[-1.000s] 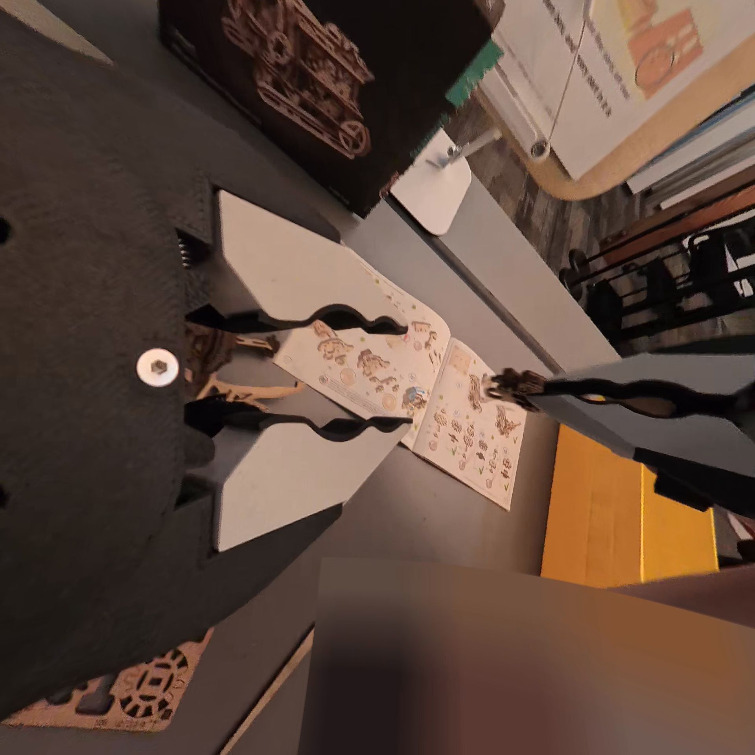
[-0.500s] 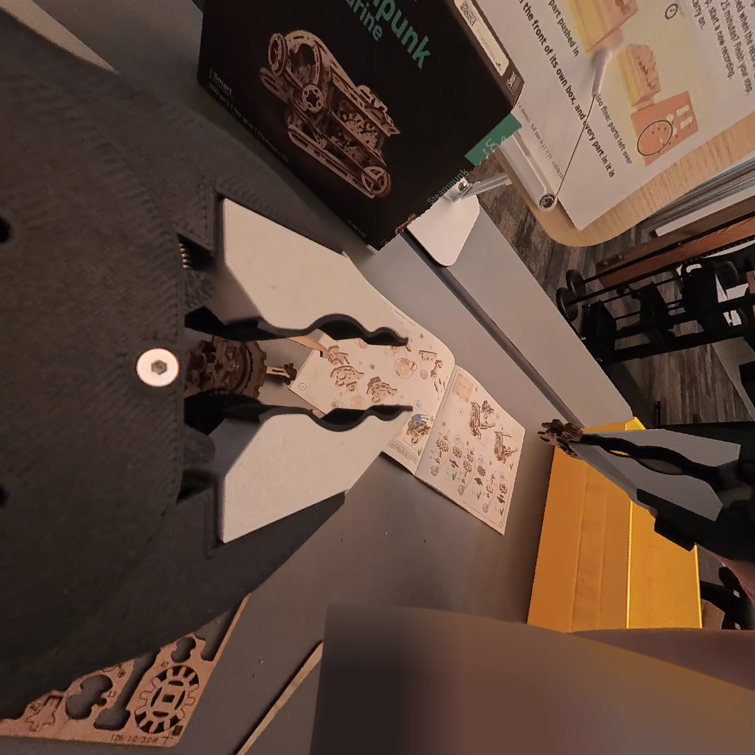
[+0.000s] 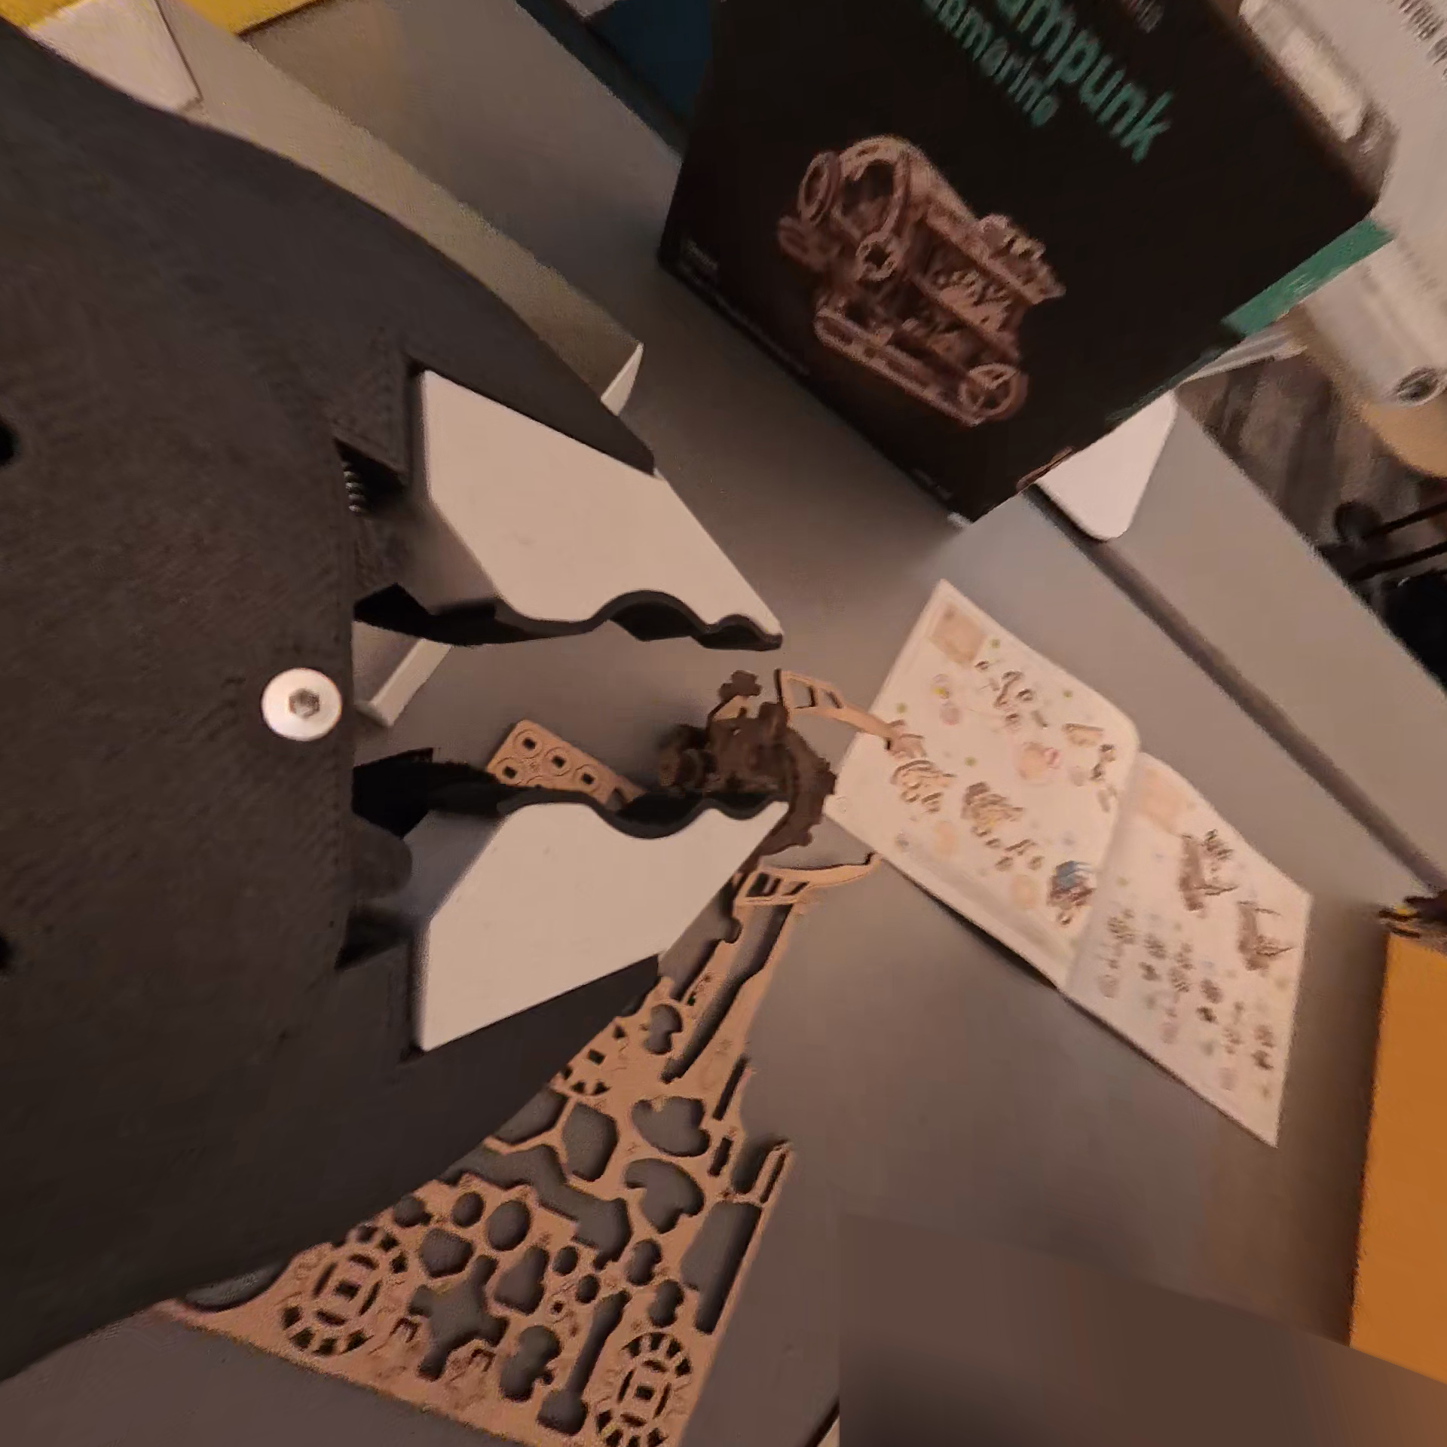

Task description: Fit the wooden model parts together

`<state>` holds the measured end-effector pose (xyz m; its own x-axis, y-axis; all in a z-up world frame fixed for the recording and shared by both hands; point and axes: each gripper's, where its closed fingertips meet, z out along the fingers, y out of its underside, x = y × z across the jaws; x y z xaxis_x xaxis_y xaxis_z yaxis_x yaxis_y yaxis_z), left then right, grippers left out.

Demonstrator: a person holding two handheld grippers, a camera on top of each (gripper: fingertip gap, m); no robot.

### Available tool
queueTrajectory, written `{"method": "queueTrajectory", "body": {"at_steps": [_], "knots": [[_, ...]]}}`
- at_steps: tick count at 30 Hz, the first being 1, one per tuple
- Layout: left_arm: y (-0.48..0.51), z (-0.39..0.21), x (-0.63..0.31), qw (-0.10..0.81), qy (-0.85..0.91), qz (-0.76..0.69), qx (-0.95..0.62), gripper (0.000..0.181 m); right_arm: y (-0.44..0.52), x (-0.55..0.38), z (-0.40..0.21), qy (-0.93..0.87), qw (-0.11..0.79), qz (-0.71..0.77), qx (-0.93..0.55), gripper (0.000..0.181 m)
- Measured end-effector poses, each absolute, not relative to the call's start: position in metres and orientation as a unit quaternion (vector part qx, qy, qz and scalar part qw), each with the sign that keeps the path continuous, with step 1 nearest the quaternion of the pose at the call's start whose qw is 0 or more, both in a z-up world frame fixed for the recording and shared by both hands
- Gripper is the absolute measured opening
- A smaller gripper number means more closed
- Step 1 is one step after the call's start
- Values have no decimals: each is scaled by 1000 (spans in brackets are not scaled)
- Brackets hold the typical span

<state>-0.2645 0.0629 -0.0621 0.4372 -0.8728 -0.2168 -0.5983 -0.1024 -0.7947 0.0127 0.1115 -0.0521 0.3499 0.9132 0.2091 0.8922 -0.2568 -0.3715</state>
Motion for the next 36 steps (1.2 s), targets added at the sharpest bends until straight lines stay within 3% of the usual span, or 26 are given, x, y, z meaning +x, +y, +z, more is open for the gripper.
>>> {"method": "queueTrajectory", "body": {"at_steps": [6, 16, 20, 23, 26, 36], "knots": [[54, -99, -270, 364, 543, -159, -740, 34, 110, 11, -49, -574, 225, 26, -787, 2], [60, -139, -274, 323, 552, -110, -761, 23, 108, 9, -48, -577, 227, 32, -784, 2], [62, -140, -275, 327, 553, -115, -758, 12, 107, 8, -48, -579, 226, 31, -783, 2], [67, -139, -275, 335, 542, -117, -762, 30, 105, 6, -47, -583, 227, 34, -779, 2], [64, -139, -272, 335, 554, -127, -751, 11, 105, 5, -46, -584, 228, 35, -779, 2], [66, -132, -269, 374, 586, -108, -710, 11, 104, 5, -45, -584, 232, 38, -777, 2]]}}
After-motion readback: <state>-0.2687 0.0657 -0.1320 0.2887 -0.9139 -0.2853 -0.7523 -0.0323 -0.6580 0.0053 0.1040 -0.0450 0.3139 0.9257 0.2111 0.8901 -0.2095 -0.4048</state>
